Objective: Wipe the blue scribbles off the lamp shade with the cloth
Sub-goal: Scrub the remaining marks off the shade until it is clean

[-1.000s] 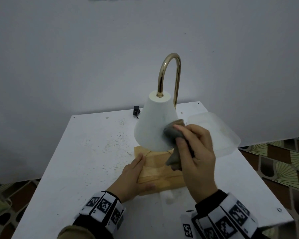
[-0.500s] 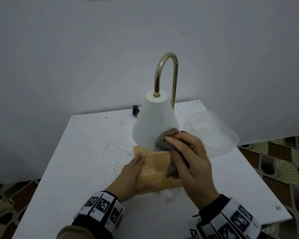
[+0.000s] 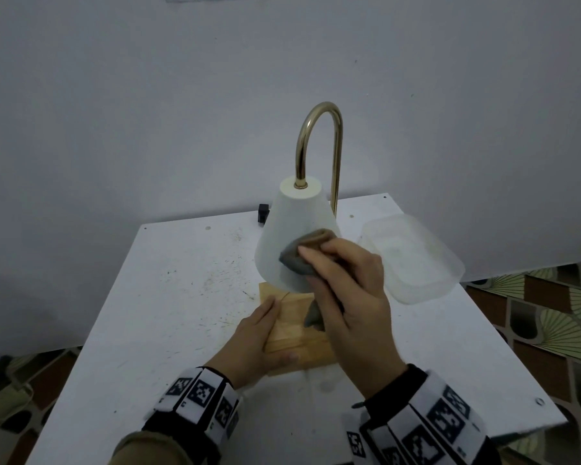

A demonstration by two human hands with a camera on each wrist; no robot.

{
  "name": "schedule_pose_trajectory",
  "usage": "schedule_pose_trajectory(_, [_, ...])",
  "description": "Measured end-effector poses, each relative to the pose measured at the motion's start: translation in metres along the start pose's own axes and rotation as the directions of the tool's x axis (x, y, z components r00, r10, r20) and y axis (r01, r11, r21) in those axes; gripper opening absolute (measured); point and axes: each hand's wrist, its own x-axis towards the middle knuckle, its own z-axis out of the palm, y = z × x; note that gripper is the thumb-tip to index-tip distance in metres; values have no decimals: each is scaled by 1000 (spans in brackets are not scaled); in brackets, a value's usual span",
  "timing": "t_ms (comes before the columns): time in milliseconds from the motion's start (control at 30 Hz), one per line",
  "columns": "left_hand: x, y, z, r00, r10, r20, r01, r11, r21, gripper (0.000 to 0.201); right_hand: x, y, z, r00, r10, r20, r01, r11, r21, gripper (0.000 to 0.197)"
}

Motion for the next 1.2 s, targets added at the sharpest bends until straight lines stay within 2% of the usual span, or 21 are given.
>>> schedule_pose_trajectory(100, [-1, 3, 0, 1000, -6, -3, 6, 1000, 18, 101, -8, 17, -11, 999, -42, 28, 44, 997, -57, 28])
schedule_pose_trajectory(233, [-1, 3, -1, 1000, -11, 11, 11, 1000, -2, 100, 2, 22, -15, 987, 156, -47, -153, 986, 67, 29])
schedule_pose_trajectory(300, [-1, 4, -2, 1000, -15, 11, 15, 1000, 3, 100, 16, 16, -11, 977, 194, -87, -184, 978, 102, 28])
schedule_pose_trajectory(400, [1, 2, -3, 1000, -12, 24, 12, 1000, 0, 105, 28, 1, -4, 984, 143, -104, -132, 986, 106, 29])
schedule_pose_trajectory(500, [4, -6, 0, 1000, 10, -5, -10, 1000, -19, 121, 19, -9, 4, 998, 49, -46, -47, 998, 33, 30])
schedule_pose_trajectory(600, [3, -5, 1, 1000, 1, -2, -1, 1000, -4, 107, 2, -4, 4, 1000, -29, 4, 29, 994, -104, 29])
schedule_pose_trajectory(700, [1, 0, 1, 1000, -25, 6, 25, 1000, 15, 101, -6, 7, -5, 1000, -8, 16, 9, 993, -117, 29])
schedule_pose_trajectory(900, [1, 1, 1, 1000, -18, 6, 18, 1000, 11, 100, 13, 1, -5, 989, 130, -70, -127, 991, 52, 30])
schedule_pose_trajectory(1033, [1, -3, 1, 1000, -6, 3, 6, 1000, -13, 103, 2, -2, -3, 998, 24, 57, -24, 1000, 5, 29])
schedule_pose_trajectory(1200, [2, -4, 2, 1000, -2, -16, 2, 1000, -22, 123, -11, 22, -30, 963, -110, 246, 126, 991, -51, 29])
